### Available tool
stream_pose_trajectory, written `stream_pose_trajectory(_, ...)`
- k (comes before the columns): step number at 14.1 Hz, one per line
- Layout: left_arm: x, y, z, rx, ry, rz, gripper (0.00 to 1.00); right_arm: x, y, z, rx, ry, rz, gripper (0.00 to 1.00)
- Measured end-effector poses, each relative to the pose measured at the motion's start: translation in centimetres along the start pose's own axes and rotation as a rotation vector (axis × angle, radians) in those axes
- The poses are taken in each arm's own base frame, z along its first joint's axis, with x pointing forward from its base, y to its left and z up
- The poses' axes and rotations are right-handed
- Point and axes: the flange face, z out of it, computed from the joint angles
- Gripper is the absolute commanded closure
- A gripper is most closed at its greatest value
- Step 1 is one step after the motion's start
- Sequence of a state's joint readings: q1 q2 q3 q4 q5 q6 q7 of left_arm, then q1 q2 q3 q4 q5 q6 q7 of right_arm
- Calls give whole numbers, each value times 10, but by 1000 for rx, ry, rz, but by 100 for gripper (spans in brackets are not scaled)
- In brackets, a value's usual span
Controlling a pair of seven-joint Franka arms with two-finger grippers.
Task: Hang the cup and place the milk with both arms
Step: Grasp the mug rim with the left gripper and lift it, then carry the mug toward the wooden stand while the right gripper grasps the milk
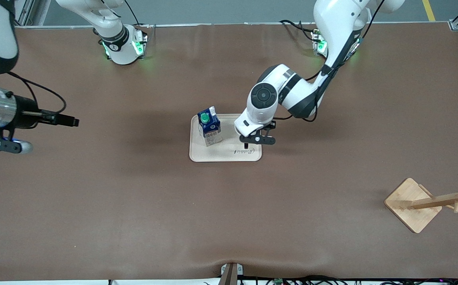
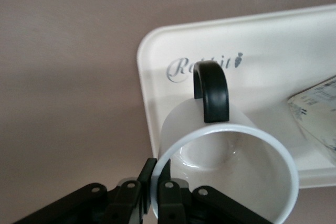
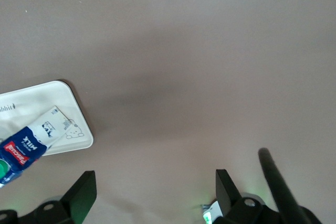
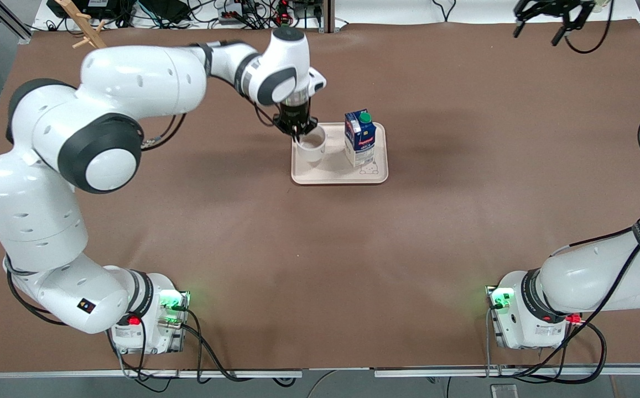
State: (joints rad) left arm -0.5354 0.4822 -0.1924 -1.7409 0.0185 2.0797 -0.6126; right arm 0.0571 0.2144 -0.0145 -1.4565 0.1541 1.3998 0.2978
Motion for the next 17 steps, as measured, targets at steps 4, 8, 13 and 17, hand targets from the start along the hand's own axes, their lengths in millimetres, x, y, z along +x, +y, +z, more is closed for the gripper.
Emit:
stream_pose_trajectory(4,19,-63,-102,5,7,-87,100,-12,-41,12,-17,-3,64,0)
stream_pose_trajectory(8,34,-143,-166,-6,23,-167,100,-33,-110,29,-20,47,30,0)
stream_pose_trajectory(13,44,-266,-212,-20,25,-173,100,-66,-185,66,-32,78,31,0)
stream_pose_trajectory(17,47,-357,-233,-36,47,-140,100,-85,-241,105,-28,110,0,0)
